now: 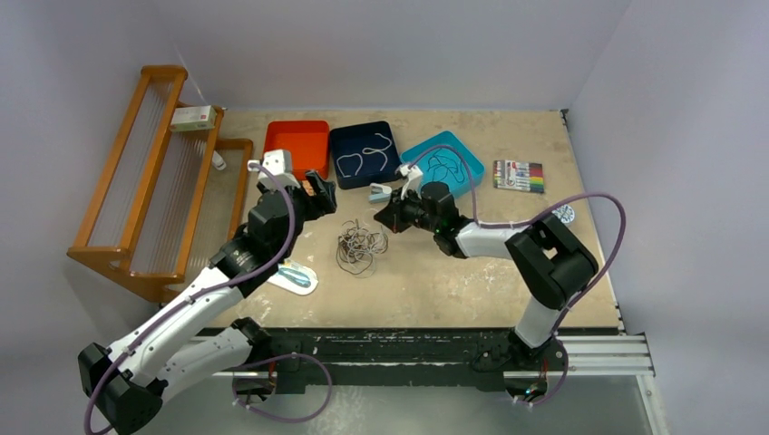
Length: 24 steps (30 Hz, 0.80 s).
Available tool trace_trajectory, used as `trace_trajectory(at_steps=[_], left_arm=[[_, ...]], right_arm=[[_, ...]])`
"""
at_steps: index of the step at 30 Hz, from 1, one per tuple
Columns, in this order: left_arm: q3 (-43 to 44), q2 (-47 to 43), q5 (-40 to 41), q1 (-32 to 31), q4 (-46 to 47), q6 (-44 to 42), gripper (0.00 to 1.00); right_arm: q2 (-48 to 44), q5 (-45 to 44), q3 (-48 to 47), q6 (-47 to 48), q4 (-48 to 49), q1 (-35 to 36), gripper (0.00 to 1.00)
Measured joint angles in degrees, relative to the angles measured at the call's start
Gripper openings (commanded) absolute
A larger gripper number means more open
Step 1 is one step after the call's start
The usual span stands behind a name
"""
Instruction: Untangle the cables
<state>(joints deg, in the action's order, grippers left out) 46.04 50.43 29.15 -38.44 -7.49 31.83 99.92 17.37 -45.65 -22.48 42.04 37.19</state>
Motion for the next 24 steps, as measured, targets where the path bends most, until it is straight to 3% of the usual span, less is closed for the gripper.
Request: trace_trajectory(at_steps=[13,24], left_arm=[[-3.61,3.69,-0.61,0.02,1.68,0.61,0.73],[-8.02,4.70,-2.69,0.02,4.22,1.62,0.73]], right_arm=[[-18.34,-6.14,-7.04,6.54,-10.27,0.00,0.00],[-23.06,-9.99,-15.15,7.76,-14.05,0.00,0.00]])
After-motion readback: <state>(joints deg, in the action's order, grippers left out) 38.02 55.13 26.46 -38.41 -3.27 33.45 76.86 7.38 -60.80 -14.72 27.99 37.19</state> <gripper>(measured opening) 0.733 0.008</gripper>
